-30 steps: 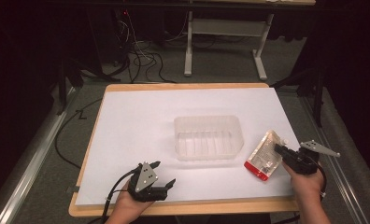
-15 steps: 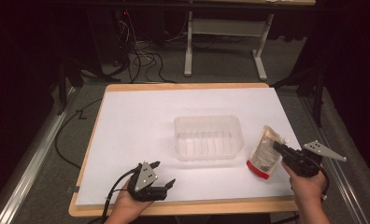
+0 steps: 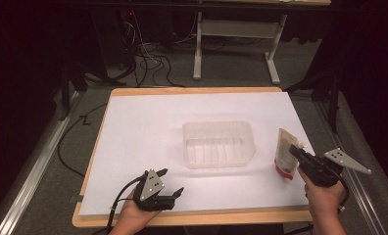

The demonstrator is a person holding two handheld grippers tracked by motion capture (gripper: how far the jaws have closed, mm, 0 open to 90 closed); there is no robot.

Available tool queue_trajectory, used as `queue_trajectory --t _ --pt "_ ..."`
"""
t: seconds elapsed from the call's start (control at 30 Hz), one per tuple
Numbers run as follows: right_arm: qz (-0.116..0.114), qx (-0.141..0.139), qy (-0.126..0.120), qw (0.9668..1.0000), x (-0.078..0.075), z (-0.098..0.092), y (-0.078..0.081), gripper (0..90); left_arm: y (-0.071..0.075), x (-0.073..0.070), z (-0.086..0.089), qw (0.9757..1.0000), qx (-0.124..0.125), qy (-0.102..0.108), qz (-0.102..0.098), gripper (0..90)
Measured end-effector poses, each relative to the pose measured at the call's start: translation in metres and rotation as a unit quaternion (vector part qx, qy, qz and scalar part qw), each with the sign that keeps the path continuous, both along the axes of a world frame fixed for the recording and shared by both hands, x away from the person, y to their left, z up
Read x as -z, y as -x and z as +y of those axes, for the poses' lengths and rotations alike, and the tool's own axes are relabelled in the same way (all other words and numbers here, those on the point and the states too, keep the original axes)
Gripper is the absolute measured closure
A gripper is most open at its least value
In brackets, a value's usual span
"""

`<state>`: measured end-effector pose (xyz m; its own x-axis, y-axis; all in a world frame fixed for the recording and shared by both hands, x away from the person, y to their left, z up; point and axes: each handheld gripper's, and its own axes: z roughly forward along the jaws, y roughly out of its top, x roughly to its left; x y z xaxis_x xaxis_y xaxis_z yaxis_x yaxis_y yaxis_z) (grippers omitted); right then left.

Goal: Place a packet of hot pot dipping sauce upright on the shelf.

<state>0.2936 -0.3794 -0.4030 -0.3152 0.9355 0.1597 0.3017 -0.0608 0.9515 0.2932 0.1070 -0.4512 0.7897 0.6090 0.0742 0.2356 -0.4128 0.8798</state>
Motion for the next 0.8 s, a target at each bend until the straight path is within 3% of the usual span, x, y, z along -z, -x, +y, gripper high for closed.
queue_trajectory --t 0.27,0.37,0.8 --pt "-0.020 0.016 -0.002 0.9997 0.000 -0.002 -0.003 86.7 0.000 0.000 0.000 1.0000 0.000 0.001 -0.003 21.9" --pt "-0.003 0.017 0.013 0.9998 0.009 0.001 -0.007 86.6 0.000 0.000 0.000 1.0000 0.001 0.002 -0.003 21.9" --pt "-0.005 0.020 0.022 0.9995 0.010 0.002 0.001 84.8 0.001 -0.002 0.002 1.0000 0.001 0.007 -0.006 21.8"
